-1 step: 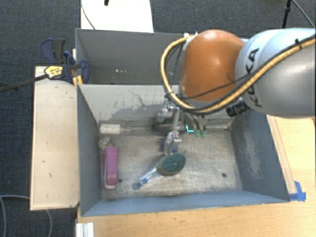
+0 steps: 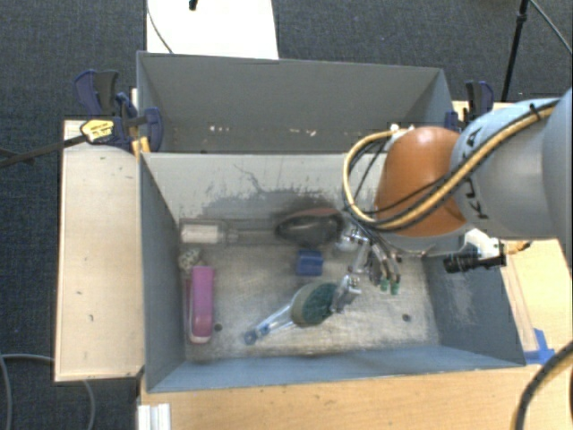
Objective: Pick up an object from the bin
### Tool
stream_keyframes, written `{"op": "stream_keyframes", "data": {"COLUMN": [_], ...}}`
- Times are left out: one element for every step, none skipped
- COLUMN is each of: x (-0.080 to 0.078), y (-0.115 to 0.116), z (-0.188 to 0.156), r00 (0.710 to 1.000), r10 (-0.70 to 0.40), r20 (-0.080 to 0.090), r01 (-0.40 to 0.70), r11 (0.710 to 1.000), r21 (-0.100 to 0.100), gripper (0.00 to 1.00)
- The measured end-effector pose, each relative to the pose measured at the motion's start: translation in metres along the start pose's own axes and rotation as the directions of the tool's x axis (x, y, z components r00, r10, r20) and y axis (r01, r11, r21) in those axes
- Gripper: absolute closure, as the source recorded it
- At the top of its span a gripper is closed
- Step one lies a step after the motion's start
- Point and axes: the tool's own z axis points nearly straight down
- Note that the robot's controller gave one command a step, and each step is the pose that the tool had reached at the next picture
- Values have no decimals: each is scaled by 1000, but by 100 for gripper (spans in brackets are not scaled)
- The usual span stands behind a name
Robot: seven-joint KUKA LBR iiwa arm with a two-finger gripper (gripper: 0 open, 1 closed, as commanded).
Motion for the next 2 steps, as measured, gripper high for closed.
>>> {"op": "stream_keyframes", "data": {"x": [17,6], "y": [36,55], "z": [36,36], "r00": [986,998], "r10": [-164,-63], "r20": [12,5], "r01": [164,63], "r11": [986,998], "r21": [-2,-2], "gripper": [0,0]}}
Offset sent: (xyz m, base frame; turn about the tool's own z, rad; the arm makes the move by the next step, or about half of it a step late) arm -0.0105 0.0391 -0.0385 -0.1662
